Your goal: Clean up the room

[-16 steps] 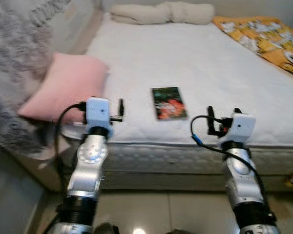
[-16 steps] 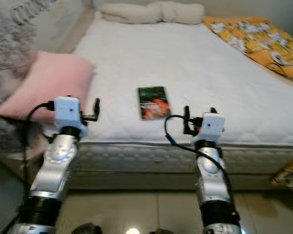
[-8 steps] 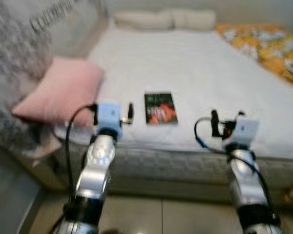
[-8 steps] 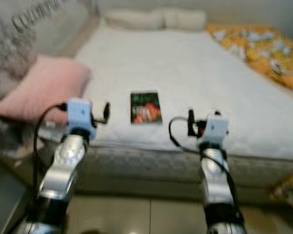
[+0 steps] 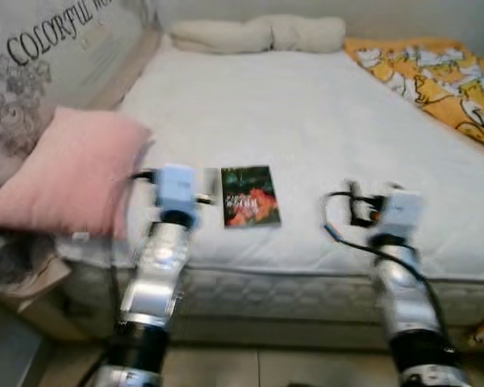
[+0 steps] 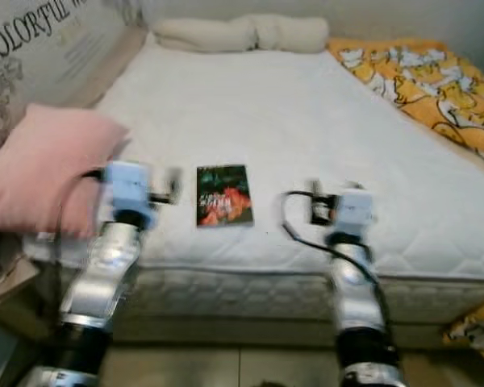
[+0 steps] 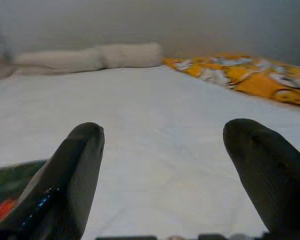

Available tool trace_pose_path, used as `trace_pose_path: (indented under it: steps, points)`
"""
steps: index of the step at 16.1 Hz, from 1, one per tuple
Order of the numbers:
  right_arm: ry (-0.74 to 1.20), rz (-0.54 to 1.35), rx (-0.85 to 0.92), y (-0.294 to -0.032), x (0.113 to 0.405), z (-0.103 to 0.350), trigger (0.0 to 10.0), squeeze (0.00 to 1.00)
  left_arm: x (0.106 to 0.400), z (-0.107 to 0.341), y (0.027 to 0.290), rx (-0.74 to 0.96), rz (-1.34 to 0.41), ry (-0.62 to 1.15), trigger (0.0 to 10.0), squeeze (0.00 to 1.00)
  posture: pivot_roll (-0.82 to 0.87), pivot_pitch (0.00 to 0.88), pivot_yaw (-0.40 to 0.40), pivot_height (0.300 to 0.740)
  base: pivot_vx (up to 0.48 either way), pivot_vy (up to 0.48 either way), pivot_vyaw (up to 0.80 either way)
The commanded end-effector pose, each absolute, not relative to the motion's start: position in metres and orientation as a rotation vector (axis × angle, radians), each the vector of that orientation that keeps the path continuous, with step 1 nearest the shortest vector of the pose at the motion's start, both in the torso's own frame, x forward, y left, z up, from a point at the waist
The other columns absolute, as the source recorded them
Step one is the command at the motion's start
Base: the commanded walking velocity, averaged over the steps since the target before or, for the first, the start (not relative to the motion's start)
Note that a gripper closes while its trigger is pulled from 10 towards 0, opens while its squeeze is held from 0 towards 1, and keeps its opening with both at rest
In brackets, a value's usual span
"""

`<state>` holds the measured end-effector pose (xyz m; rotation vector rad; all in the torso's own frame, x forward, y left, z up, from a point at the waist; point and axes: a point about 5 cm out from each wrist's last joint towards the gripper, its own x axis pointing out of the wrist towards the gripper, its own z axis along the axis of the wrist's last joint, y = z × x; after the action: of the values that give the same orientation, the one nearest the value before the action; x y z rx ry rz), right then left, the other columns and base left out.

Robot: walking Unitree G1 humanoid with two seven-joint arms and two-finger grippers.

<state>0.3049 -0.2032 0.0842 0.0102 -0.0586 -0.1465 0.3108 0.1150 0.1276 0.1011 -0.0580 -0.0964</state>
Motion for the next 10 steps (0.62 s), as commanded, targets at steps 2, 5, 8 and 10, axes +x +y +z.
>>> trace_pose_path:
  steps: [2, 5, 8, 10]
  points:
    - [-0.011, -0.182, 0.092, -0.205, 0.318, 0.085, 10.0, 0.00, 0.311, 0.132, 0.127, 0.112, -0.066, -0.070, 10.0, 0.00, 0.05, 0.000, -0.020, 0.736, 0.480, 0.000, 0.00]
    - [0.023, -0.178, 0.088, -0.210, 0.328, 0.086, 10.0, 0.00, 0.311, 0.132, 0.130, 0.109, -0.050, -0.066, 10.0, 0.00, 0.06, 0.000, -0.020, 0.736, 0.480, 0.000, 0.00]
    - [0.074, -0.138, 0.067, -0.212, 0.347, 0.093, 10.0, 0.00, 0.309, 0.129, 0.132, 0.096, -0.033, -0.044, 10.0, 0.00, 0.06, 0.000, -0.019, 0.736, 0.480, 0.000, 0.00]
    - [0.109, -0.156, 0.150, -0.216, 0.359, 0.101, 10.0, 0.00, 0.303, 0.132, 0.132, 0.096, -0.037, -0.061, 10.0, 0.00, 0.08, 0.000, -0.022, 0.736, 0.480, 0.000, 0.00]
